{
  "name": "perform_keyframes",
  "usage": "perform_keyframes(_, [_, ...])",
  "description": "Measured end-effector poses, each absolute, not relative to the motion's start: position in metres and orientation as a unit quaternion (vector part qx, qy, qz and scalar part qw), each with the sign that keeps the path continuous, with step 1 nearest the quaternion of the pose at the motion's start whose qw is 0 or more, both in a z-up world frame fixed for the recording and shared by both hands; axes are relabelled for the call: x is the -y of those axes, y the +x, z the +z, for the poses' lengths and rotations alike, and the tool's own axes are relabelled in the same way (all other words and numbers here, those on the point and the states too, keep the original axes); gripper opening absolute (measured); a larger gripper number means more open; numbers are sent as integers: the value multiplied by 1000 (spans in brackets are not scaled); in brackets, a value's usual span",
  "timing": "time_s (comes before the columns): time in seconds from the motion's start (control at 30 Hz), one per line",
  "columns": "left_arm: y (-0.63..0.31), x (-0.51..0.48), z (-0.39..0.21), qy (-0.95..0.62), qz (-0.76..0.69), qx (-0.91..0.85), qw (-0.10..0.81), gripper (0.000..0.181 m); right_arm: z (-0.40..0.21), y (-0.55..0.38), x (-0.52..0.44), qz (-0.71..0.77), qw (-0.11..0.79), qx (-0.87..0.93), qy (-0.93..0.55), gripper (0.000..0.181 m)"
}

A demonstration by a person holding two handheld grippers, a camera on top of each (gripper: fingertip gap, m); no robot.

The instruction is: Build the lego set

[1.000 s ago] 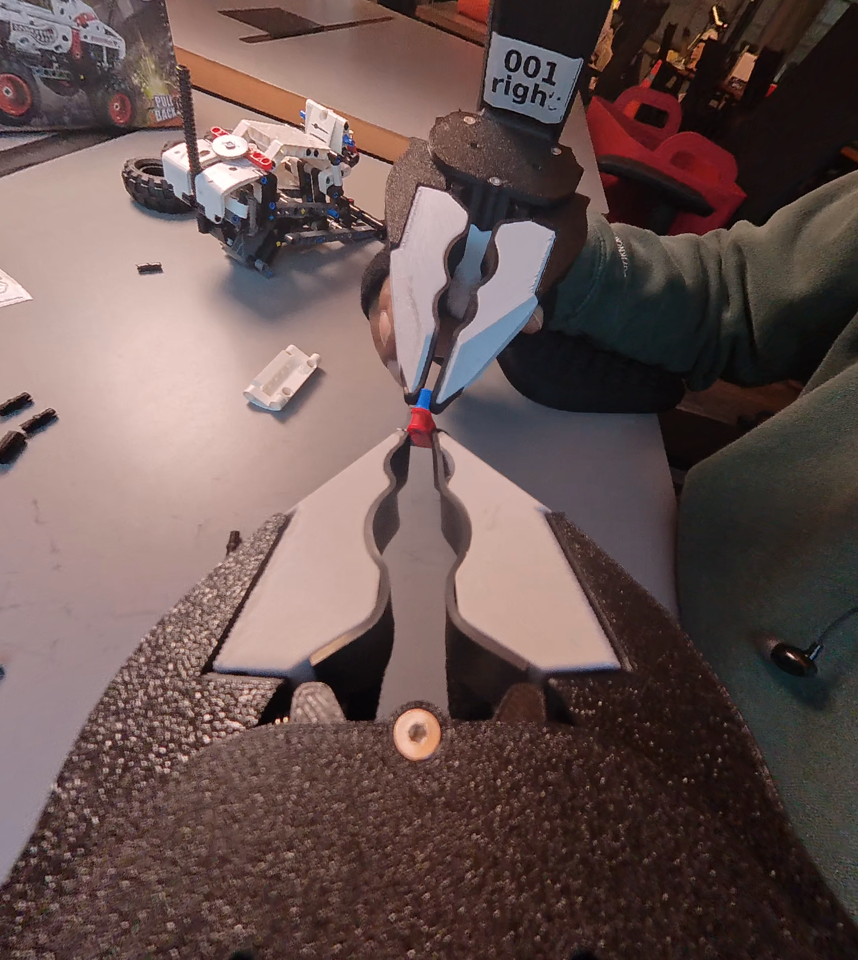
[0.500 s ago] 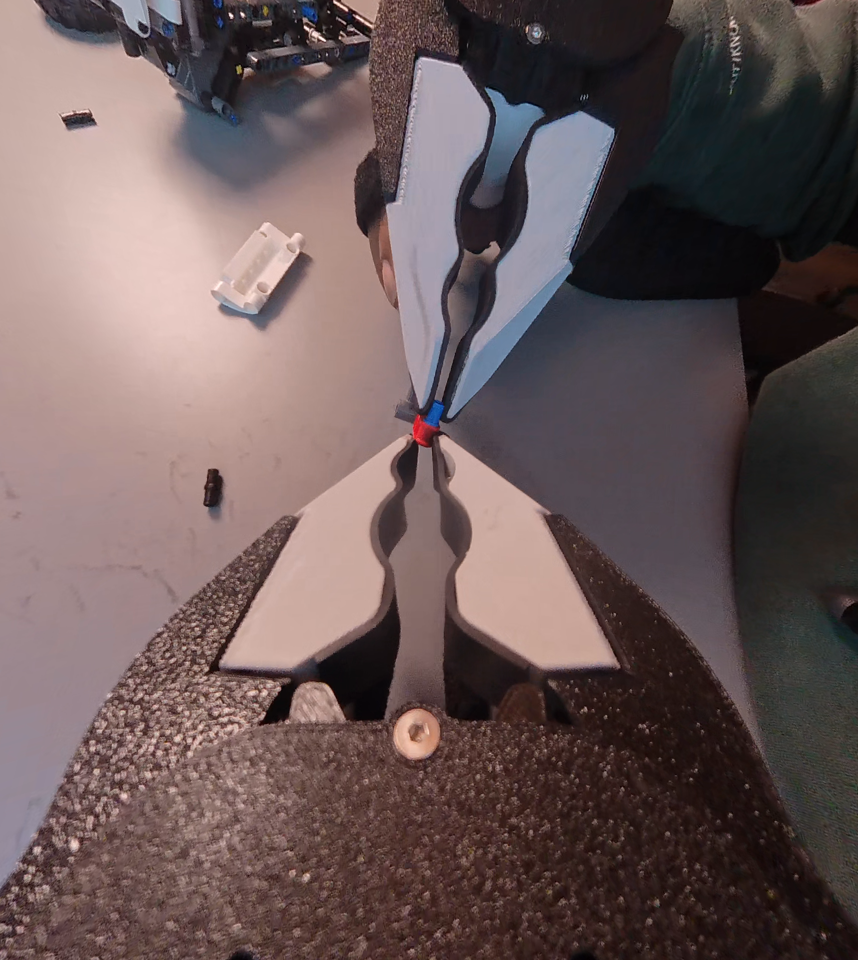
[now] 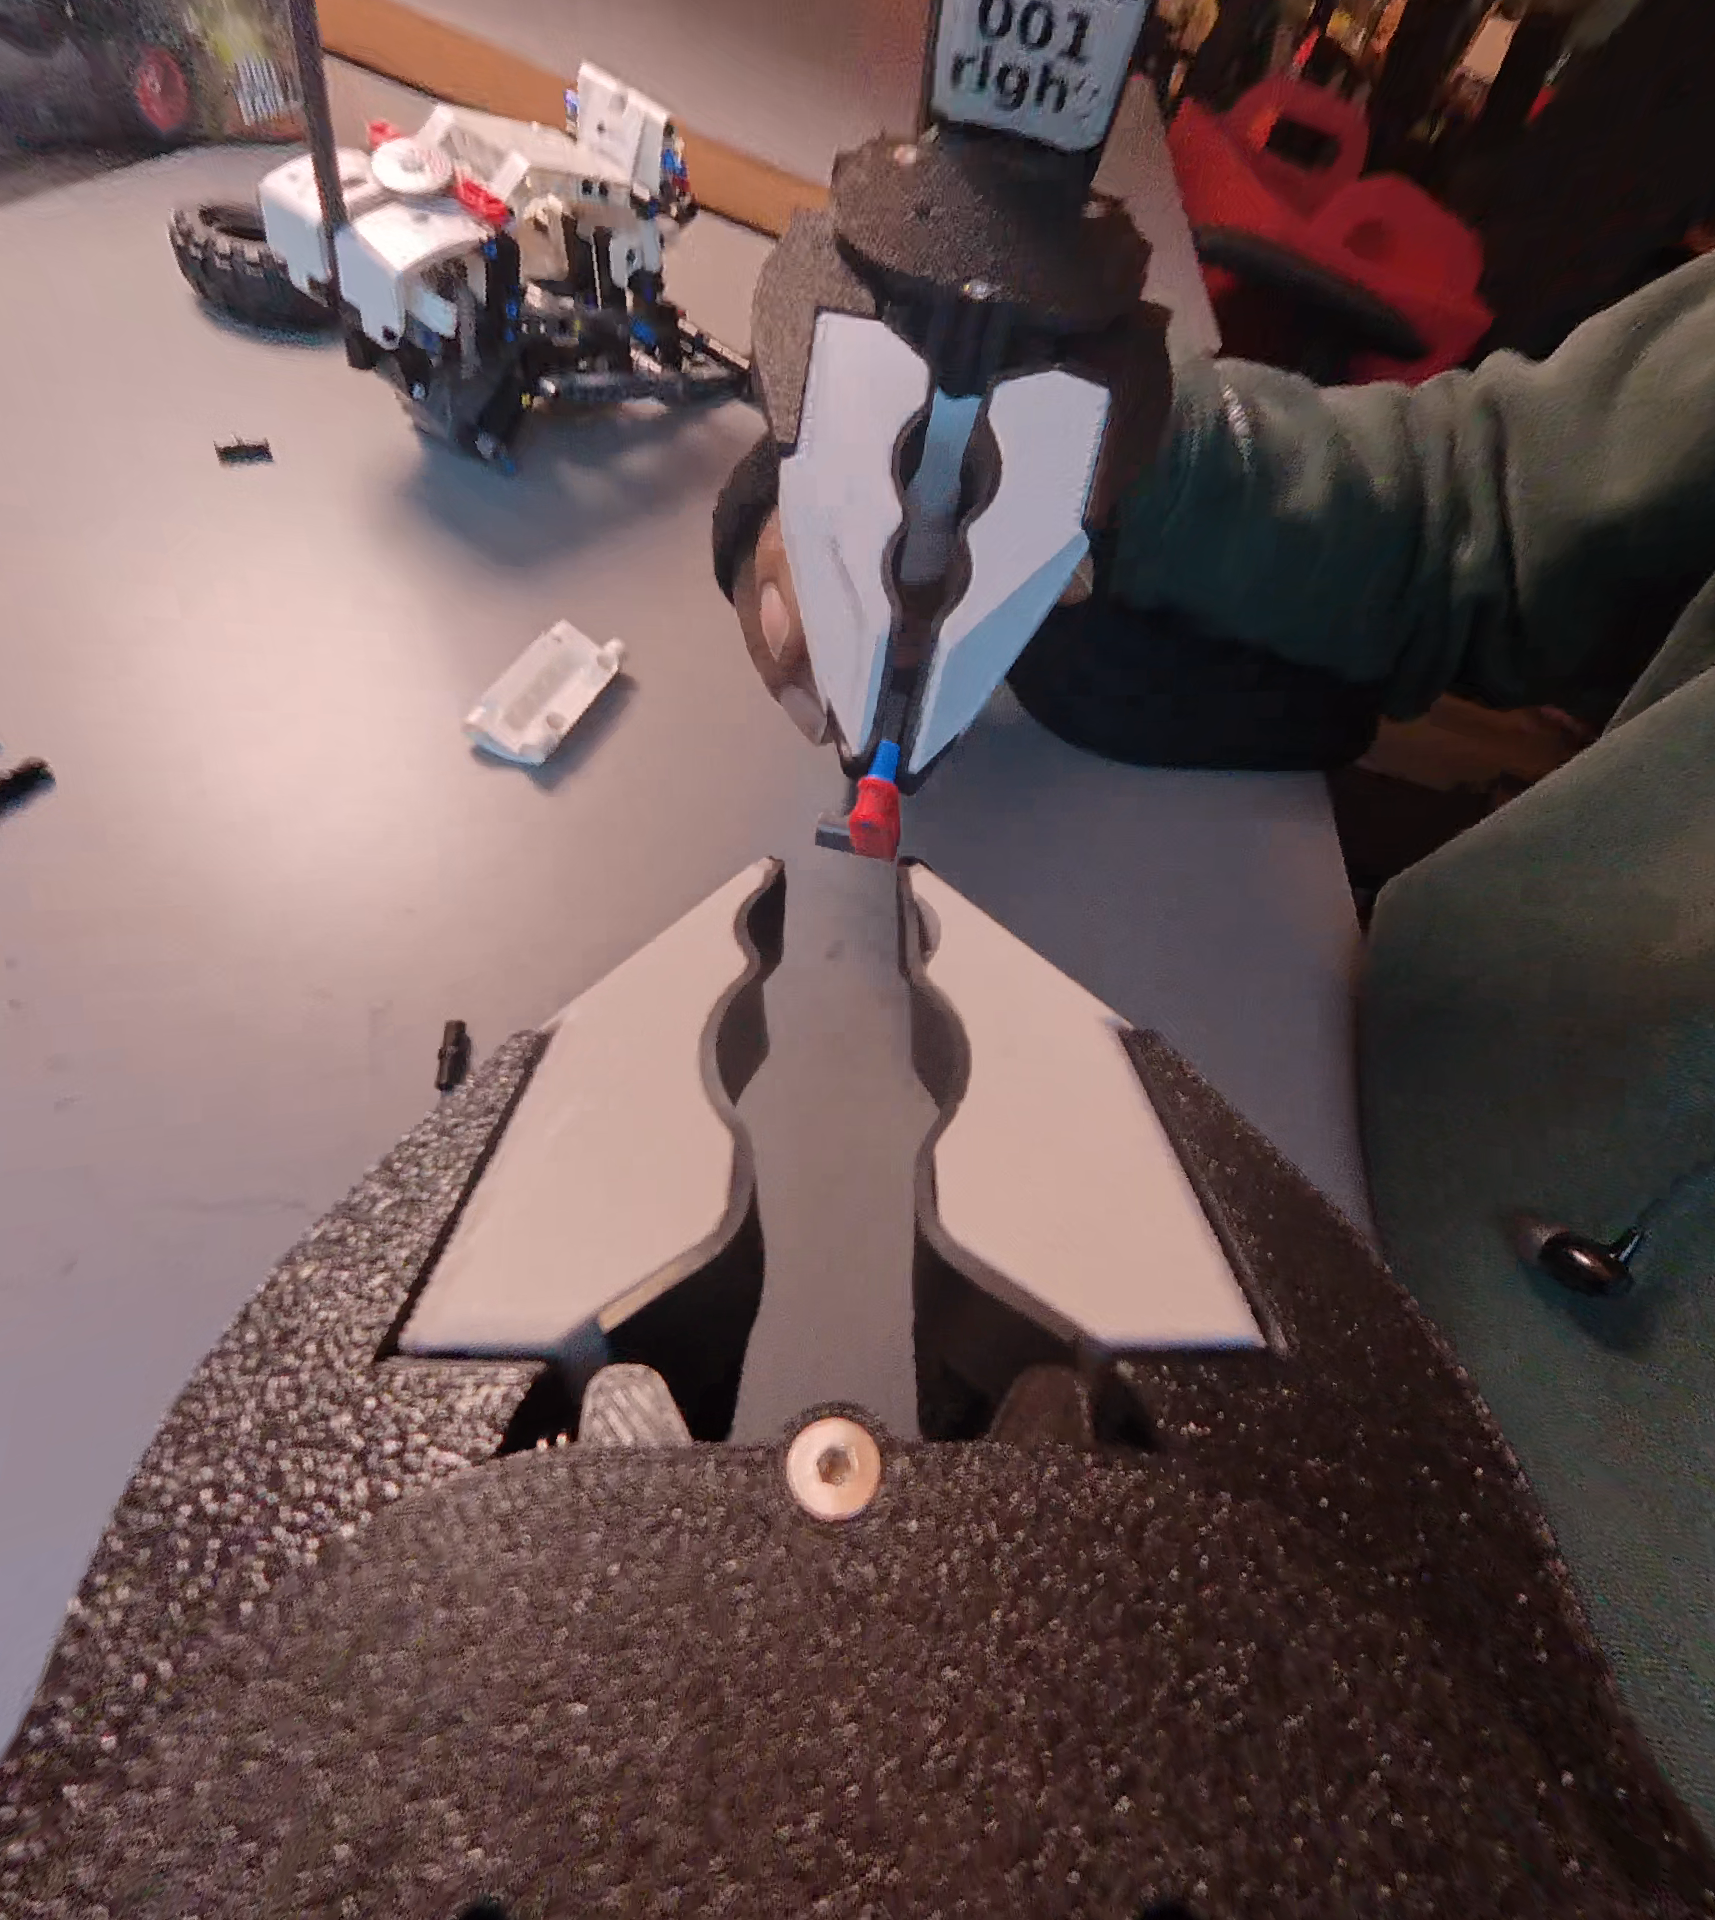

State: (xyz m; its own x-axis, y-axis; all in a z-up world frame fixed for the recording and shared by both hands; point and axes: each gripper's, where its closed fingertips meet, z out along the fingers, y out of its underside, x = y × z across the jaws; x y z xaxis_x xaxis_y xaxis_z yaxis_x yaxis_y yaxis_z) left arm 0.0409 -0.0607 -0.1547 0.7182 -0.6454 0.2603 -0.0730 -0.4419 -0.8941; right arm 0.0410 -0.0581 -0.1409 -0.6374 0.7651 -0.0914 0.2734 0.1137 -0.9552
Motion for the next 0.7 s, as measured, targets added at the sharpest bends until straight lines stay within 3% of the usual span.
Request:
perform_keyframes(0.13, [50, 65, -132, -750, -352, -227, 511, 23, -117, 46, 59, 631, 191, 662, -356, 3])
perform_keyframes(0.23, [55, 67, -124, -737, -382, -221, 513, 8, -119, 47, 65, 631, 185, 667, -350, 3])
perform_keyframes(0.37, [50, 64, -129, -753, -368, -209, 504, 7, -124, 45, 64, 611, 193, 680, -357, 4])
perform_keyframes(0.43, [42, 59, -135, -771, -353, -191, 495, 7, -127, 42, 49, 577, 218, 692, -375, 4])
perform_keyframes(0.57, [18, 48, -147, -803, -326, -133, 481, 7, -127, 44, -32, 448, 326, 697, -456, 21])
perform_keyframes(0.7, [9, 42, -164, -832, -296, -116, 454, 7, -196, 59, -74, 262, 286, 764, -516, 41])
